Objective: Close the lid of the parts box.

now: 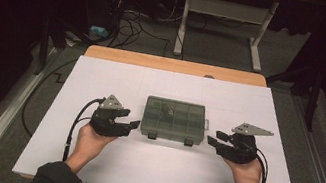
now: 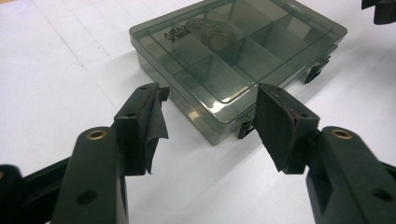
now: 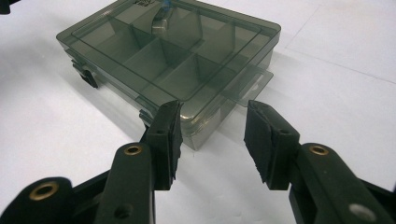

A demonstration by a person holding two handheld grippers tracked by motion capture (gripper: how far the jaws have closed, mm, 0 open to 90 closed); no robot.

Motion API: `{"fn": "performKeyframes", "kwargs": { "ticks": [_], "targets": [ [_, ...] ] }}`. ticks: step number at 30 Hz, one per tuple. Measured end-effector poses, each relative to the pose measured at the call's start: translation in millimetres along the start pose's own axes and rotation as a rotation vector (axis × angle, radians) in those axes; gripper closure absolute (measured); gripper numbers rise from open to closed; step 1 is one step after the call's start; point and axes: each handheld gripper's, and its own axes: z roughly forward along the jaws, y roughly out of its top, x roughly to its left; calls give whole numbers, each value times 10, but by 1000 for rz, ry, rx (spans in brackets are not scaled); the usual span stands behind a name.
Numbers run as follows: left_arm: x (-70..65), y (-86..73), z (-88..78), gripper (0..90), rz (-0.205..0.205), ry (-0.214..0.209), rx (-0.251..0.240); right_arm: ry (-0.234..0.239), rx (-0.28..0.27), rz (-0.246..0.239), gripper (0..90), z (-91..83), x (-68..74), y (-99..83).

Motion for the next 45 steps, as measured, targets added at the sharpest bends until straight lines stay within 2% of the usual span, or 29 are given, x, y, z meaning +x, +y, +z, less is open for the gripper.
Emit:
{"fn": "performKeyframes", "kwargs": {
  "ticks": [18, 26, 36, 45],
  "targets": [
    [50, -113, -126, 404, -13, 21, -29, -5, -22, 5, 533, -96, -32, -52],
    [101, -190, -187, 398, -51, 18, -43, -12, -32, 11, 518, -152, -67, -105],
    [136, -262, -261, 393, -61, 30, -61, -21, -44, 17, 506, -214, -101, -174],
    [201, -371, -304, 387, -88, 46, -71, -27, -44, 32, 497, -244, -120, -235]
  ]
}}
